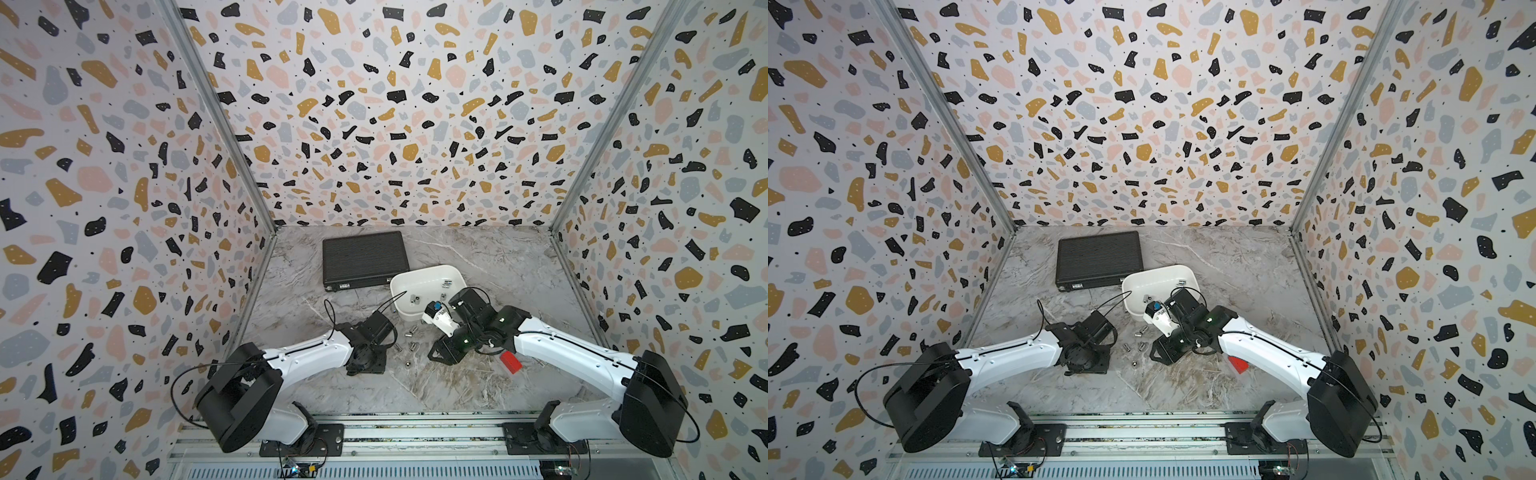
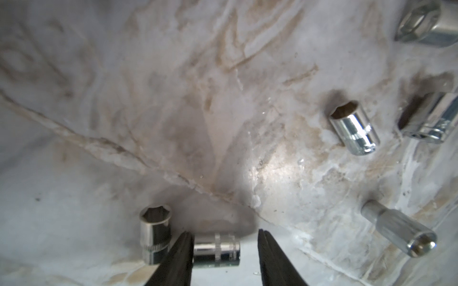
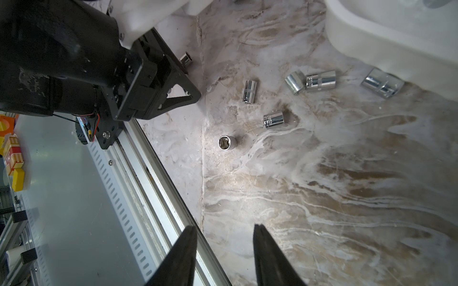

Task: Put the socket on the desktop into the storage box
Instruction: Pick up the socket head at the center of the board.

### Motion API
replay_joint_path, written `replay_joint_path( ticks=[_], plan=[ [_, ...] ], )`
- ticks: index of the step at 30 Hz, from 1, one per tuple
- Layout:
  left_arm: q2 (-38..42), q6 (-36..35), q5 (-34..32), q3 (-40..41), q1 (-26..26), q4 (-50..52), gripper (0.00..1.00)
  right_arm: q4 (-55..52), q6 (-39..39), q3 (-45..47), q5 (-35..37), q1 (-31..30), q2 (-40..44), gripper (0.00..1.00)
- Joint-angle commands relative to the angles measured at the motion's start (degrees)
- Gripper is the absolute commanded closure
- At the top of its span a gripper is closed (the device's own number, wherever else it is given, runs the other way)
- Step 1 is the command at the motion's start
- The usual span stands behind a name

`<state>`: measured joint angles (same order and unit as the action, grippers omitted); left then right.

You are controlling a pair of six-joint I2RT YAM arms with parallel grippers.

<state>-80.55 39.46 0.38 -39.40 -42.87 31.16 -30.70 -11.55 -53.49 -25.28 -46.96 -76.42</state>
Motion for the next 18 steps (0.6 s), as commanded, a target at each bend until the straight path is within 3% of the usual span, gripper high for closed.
replay_joint_path(
  ticks=[1, 11, 18],
  plan=[
    [-0.7, -0.3, -1.9, -0.9, -0.3, -0.2, 0.55, 0.4, -0.6, 0.2, -0.3, -0.2, 1.9, 0.57],
    [-1.8, -0.4, -2.0, -1.1, -0.7, -0.1, 0.61, 0.2, -0.3, 0.0, -0.1, -0.2, 1.7, 0.57],
    [-1.7, -0.4, -1.7, -0.7, -0.8, 0.1, 0.80, 0.5, -0.3, -0.1, -0.1, -0.2, 1.5, 0.57]
  ],
)
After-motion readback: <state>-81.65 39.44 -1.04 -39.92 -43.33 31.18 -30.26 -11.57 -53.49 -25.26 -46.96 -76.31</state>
